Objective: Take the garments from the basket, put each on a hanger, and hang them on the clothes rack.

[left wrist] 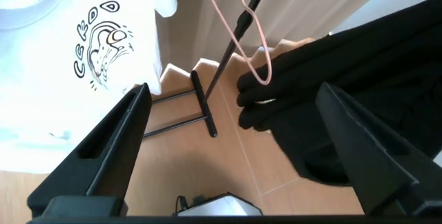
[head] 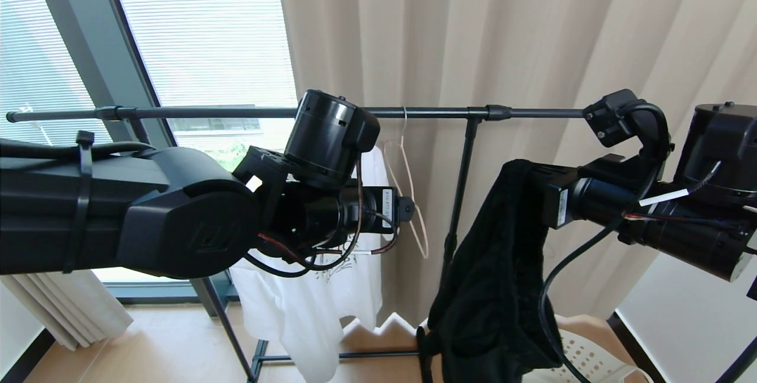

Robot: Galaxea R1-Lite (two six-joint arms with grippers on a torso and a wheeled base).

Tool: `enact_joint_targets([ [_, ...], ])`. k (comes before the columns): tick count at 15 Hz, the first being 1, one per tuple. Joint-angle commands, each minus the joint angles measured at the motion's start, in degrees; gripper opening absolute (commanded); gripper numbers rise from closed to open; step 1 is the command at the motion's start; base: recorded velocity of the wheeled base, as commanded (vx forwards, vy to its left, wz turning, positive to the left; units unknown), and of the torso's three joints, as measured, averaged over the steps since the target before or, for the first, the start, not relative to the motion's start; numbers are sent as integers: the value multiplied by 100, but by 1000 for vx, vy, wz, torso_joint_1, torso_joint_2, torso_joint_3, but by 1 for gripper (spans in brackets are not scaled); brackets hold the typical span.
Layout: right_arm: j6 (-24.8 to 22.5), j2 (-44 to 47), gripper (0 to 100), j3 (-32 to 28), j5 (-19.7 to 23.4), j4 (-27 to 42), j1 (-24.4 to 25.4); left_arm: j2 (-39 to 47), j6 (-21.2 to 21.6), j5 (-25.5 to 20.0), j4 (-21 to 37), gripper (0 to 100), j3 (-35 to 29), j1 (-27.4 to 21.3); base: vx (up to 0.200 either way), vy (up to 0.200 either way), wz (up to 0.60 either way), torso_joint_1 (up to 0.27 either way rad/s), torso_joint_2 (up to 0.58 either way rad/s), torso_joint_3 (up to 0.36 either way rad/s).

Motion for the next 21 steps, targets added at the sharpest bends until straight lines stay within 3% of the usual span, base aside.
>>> enact_joint_targets([
  [1,8,97,0,2,7,-9,-16,100,-6,3,2,100,-18,11,0,0,0,0,0,0],
  [6,-1,545,0,178,-1,-1073,11,363,-23,56,-15,100,-255,125,0,0,0,0,0,0],
  [8,-27,352,0,231,-1,-1029,11,724,-6,232,2,100,-738,134,0,0,0,0,0,0],
  [14,-1012,-422,0,767,34,-1011,-7,1981,170,689,29,100,-2022,248,0,0,0,0,0,0],
  [17,-1021,-457,0,784,34,-1011,-7,2420,240,821,29,100,-2540,362,0,0,0,0,0,0],
  [21,-1021,-457,0,784,34,-1020,-7,2622,565,786,2,100,-2663,485,0,0,0,0,0,0],
])
